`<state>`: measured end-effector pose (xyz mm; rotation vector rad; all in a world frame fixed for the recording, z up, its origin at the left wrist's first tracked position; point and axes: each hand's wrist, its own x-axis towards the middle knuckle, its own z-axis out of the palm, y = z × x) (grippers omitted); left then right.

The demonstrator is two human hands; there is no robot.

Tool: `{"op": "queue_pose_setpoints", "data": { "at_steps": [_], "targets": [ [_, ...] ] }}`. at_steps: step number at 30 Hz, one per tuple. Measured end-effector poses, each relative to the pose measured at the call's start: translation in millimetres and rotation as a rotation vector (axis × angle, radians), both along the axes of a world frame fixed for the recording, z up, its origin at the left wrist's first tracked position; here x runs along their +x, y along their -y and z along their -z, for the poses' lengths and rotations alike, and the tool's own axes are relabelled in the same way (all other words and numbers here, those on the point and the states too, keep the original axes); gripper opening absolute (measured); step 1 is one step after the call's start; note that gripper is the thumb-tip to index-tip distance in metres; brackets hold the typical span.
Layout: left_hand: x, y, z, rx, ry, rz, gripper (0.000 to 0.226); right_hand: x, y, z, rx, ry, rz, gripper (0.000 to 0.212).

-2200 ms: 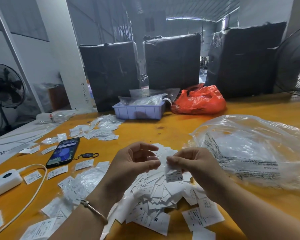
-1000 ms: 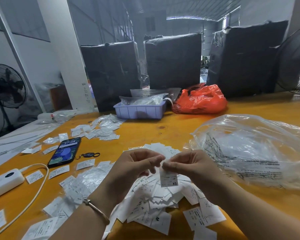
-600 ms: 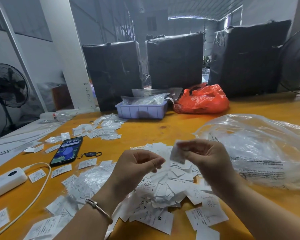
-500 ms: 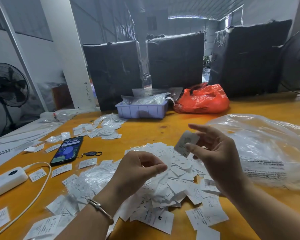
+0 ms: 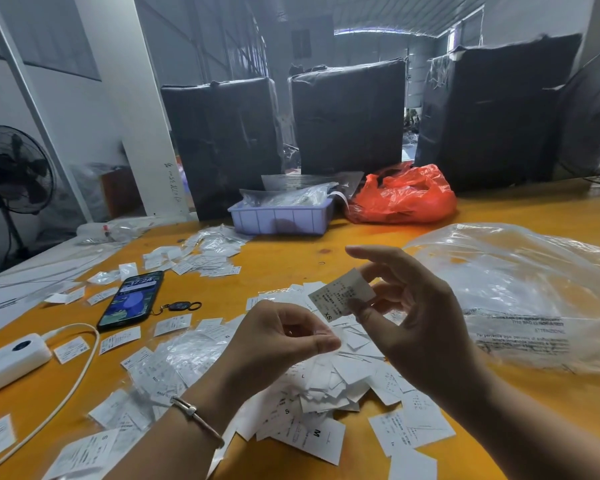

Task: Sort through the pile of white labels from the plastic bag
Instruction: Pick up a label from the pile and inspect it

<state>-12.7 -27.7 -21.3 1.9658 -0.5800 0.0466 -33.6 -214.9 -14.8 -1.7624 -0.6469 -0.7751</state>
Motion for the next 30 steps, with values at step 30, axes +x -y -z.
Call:
{"op": "queue_pose_setpoints", "data": {
  "at_steps": [30],
  "targets": [
    [-1,-2,-4,-0.116,-0.062,0.013,0.027,9,5,2,-0.153,0.023,0.138,0.030]
  ]
}}
